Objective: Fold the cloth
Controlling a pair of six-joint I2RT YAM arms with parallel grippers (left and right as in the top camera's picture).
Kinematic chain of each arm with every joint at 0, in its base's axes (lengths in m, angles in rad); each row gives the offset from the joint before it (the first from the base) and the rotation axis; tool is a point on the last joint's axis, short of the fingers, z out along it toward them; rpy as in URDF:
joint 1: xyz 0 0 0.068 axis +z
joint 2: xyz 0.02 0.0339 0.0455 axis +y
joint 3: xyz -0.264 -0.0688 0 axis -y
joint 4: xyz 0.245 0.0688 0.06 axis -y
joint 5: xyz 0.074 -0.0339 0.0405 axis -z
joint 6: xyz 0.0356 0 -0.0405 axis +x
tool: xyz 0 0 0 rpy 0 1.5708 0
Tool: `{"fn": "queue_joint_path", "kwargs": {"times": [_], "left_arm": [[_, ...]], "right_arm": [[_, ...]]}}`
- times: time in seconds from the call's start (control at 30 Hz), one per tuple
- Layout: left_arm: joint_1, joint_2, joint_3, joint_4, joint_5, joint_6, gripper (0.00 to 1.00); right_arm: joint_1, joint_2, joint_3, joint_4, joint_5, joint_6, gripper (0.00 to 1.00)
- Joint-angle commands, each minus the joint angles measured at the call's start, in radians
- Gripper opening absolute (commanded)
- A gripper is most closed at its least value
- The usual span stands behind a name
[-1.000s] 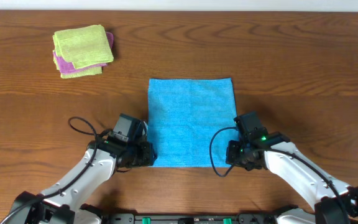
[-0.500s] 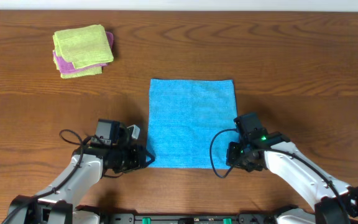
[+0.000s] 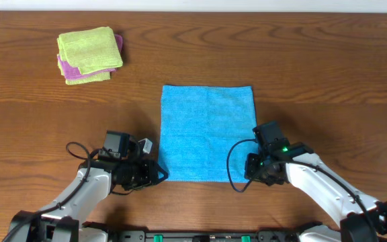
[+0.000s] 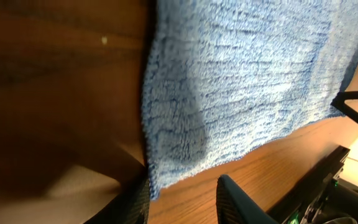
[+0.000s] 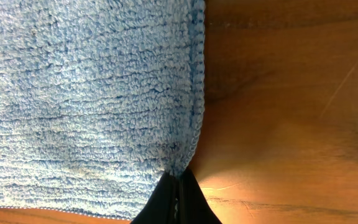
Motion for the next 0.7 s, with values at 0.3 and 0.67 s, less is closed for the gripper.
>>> {"fn": "queue_joint_path", "kwargs": {"times": [0.3, 0.67], "left_arm": [[0.001, 0.015, -0.032, 0.013, -0.139, -0.008, 0.23], [0.001, 0.015, -0.032, 0.058, -0.155, -0.05, 0.13]], "right_arm": [[-0.006, 0.014, -0.015, 0.004, 0.011, -0.01, 0.02], [-0.006, 0.014, -0.015, 0.004, 0.01, -0.01, 0.01]]}}
